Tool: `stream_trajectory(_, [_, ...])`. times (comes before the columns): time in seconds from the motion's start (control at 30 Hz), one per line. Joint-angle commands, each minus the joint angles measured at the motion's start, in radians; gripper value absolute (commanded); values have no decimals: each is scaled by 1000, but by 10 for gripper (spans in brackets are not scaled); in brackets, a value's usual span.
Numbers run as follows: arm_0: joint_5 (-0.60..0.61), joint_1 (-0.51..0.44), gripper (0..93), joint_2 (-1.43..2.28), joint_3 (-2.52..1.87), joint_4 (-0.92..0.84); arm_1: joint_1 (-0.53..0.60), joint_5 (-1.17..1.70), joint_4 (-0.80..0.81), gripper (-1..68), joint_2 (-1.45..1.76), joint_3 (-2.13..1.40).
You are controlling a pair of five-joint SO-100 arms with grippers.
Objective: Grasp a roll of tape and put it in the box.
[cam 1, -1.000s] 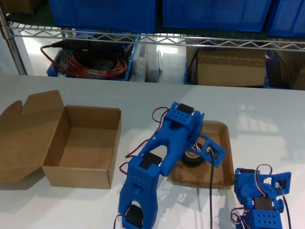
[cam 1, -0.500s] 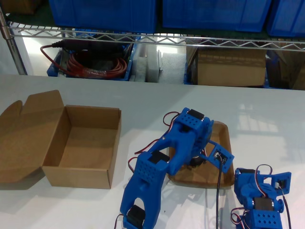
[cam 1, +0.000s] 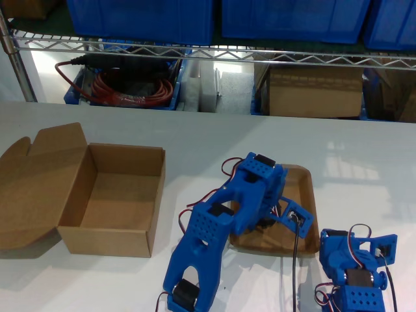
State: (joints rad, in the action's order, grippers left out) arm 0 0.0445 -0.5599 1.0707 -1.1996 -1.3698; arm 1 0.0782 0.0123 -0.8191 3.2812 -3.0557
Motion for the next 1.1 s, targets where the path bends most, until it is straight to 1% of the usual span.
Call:
stream_trajectory(0.0, [-14, 8, 282, 2, 44, 17, 3, -3, 5, 3, 6, -14])
stream_trajectory(0.17, [-25, 3, 256, -21, 51, 32, 3, -3, 5, 3, 6, -14])
stream_trajectory(0.3, [-32, -2, 211, -35, 55, 38, 3, -3, 5, 3, 6, -14])
stream_trajectory(0.37, [-34, -5, 165, -40, 61, 41, 3, -3, 5, 3, 6, -14])
stream_trajectory(0.5, [-34, -11, -2, -41, 66, 44, 3, -3, 5, 3, 6, -14])
stream_trajectory(0.9, [-20, -18, -2, -26, 66, 63, 3, -3, 5, 3, 6, -14])
stream_trajectory(1.0, [5, -5, -2, 55, 60, 64, 3, -3, 5, 3, 6, -14])
stream_trajectory(1.07, [28, 23, -2, 147, 57, 58, 3, -3, 5, 3, 6, -14])
